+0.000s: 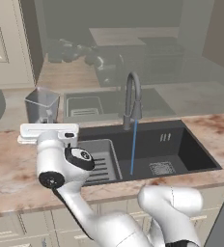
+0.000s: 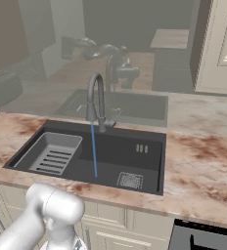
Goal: Turn on the sink faucet and place the jug under the water for a few seconds to fill it up.
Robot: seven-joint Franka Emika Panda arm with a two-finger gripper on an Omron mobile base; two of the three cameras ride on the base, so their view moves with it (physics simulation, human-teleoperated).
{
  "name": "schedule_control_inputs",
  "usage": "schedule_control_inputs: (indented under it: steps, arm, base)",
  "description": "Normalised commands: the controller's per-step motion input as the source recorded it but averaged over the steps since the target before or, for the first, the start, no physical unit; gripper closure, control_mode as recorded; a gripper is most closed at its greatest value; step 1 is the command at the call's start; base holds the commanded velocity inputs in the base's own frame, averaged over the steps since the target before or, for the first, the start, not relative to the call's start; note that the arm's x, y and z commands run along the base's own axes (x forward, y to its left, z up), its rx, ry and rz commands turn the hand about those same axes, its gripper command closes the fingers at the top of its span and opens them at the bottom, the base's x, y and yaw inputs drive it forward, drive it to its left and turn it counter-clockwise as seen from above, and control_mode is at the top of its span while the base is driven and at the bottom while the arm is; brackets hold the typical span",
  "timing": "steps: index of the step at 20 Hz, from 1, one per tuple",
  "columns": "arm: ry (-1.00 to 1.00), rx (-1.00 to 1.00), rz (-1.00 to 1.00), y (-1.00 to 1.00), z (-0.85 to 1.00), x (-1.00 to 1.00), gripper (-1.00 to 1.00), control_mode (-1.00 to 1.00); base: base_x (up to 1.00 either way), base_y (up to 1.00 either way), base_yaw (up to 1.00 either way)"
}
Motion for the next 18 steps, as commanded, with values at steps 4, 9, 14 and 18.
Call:
schedule_control_inputs:
  steps: [4,9,14,18]
  arm:
    - [0.00,0.00,0.04,-0.86,0.90,0.00,1.00,-1.00]
    - [-0.02,0.00,0.09,-0.99,0.59,0.00,1.00,-1.00]
    - [-0.06,0.00,0.13,-1.00,0.20,0.00,1.00,-1.00]
    - [-0.06,0.00,0.19,-1.00,0.08,0.00,1.00,-1.00]
  base:
    - [0.00,0.00,0.00]
    - [0.00,0.00,0.00]
    - [0.00,0.00,0.00]
    - [0.00,0.00,0.00]
